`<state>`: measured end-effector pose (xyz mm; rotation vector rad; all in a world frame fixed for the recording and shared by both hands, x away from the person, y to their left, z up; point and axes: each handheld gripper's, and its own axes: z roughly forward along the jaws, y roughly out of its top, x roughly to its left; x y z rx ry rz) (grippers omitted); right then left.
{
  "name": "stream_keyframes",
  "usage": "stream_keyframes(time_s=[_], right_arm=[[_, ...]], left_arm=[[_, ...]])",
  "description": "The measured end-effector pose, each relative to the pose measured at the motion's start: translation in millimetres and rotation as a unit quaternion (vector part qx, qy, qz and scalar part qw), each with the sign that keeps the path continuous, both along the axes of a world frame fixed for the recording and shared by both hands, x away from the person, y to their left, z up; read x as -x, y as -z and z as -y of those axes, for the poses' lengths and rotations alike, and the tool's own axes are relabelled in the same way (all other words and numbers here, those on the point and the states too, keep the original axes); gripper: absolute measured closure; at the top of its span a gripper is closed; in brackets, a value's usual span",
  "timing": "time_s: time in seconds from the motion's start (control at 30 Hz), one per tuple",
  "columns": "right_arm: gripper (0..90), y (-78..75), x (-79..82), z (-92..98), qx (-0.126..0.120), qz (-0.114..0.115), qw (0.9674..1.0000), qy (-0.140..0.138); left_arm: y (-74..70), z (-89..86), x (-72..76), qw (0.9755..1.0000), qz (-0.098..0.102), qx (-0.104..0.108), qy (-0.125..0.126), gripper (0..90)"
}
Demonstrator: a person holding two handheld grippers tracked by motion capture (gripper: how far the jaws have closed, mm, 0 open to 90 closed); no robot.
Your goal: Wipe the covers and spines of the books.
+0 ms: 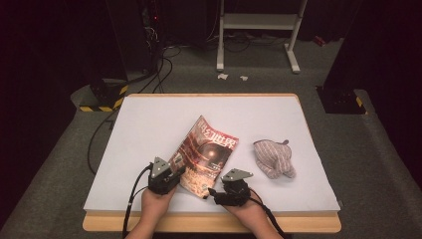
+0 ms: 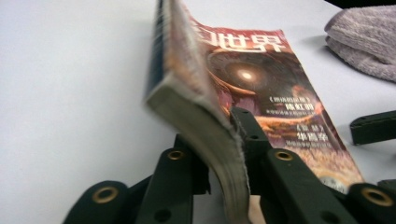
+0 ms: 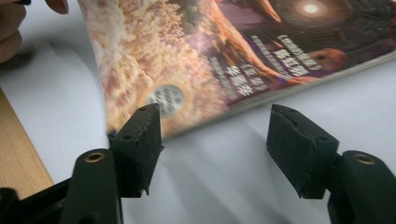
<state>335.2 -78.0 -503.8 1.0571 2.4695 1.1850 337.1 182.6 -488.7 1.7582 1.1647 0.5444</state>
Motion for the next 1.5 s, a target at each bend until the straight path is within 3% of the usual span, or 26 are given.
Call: stream_keyframes(time_s=[0.3, 0.5, 0.7, 0.83, 0.9, 1.03, 1.23, 1.5], right_arm=[[36.7, -5.2, -5.0, 20.8, -0.002, 0.01, 0.9997, 0.022], [36.8, -12.9, -9.7, 38.9, 0.036, 0.026, 0.9985, 0.033], [37.6, -9.1, -6.4, 57.3, -0.012, 0.025, 0.9976, 0.063], [37.6, -5.1, -3.5, 61.0, -0.011, 0.02, 0.9979, 0.06], [37.7, -5.1, -2.8, 63.4, -0.021, 0.018, 0.9977, 0.062], [37.8, -4.6, -2.1, 66.4, -0.02, 0.023, 0.9976, 0.063], [37.9, -4.5, -1.4, 69.8, -0.025, 0.024, 0.9971, 0.067], [38.1, -7.1, -1.3, 71.7, -0.033, 0.028, 0.9964, 0.073]], left_arm=[[2.5, -2.0, -1.0, 0.9999, 0.014, -0.006, 0.009, 80.0], [-0.4, -3.3, -2.2, 0.9999, 0.004, 0.006, 0.008, 78.9], [-10.4, 1.2, -1.3, 0.9997, 0.017, -0.007, 0.015, 79.2], [-17.1, 6.7, -0.5, 0.9988, 0.034, -0.031, 0.018, 80.9], [-20.9, 8.1, -1.4, 0.9989, 0.038, -0.025, 0.014, 82.7], [-28.6, 12.2, -3.7, 0.9981, 0.049, -0.033, 0.016, 83.5], [-37.3, 11.6, -7.2, 0.998, 0.058, -0.018, 0.015, 83.7], [-57.3, 9.7, -10.1, 0.9959, 0.088, -0.013, 0.014, 83.9]])
